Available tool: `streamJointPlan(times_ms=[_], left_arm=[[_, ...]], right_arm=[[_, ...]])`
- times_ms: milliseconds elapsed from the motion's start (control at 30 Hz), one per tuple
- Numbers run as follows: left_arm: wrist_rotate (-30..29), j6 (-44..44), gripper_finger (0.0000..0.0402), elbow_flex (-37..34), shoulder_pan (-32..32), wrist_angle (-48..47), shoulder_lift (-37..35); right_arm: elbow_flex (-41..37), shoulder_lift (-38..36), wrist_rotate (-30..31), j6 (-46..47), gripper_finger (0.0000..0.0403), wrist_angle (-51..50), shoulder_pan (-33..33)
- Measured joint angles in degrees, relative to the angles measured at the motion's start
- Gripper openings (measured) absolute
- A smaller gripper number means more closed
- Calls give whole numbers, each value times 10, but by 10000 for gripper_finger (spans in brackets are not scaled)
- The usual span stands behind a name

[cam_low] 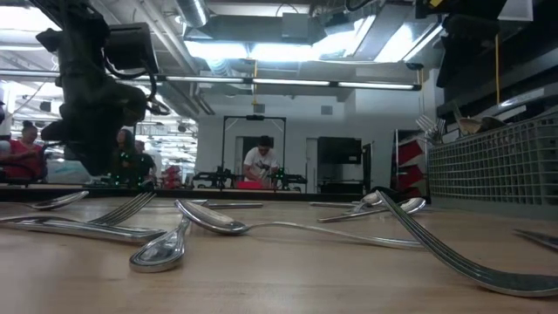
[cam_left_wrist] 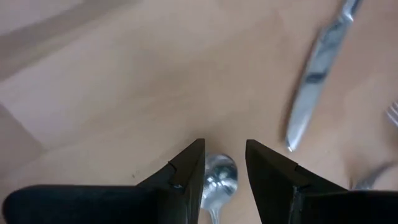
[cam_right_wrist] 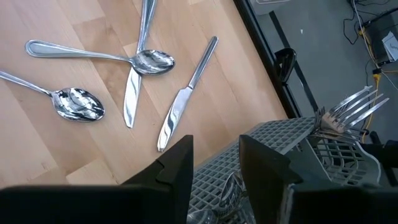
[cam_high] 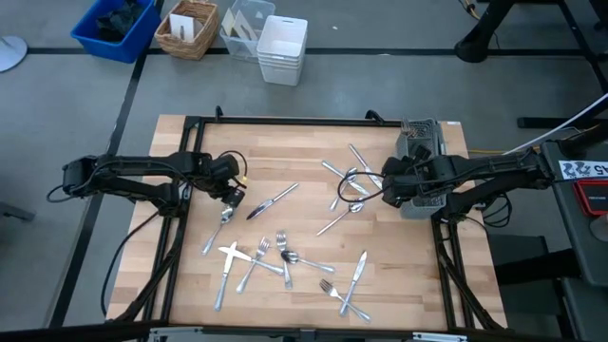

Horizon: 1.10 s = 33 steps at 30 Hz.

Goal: Sort silverware
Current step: Put the spoon into the right section of the utensil holder

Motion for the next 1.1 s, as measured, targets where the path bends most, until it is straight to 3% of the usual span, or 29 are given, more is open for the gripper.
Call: streamJointPlan(times_ms=[167, 333, 533, 800, 1100], left_arm=[[-42, -9, 109, 0, 0, 3, 0], [-42, 93, 109, 0, 0, 5, 0], [-42, 144, 109, 0, 0, 5, 0], [-31, 145, 109, -1, 0, -17, 0], [-5, 106, 109, -58, 0, -2, 0]], right_arm=[[0, 0, 0, -1, 131, 14, 0], [0, 0, 0, -13, 131, 14, 0], [0, 0, 0, -13, 131, 14, 0], [0, 0, -16, -13, 131, 14, 0], [0, 0, -24, -13, 131, 15, 0]])
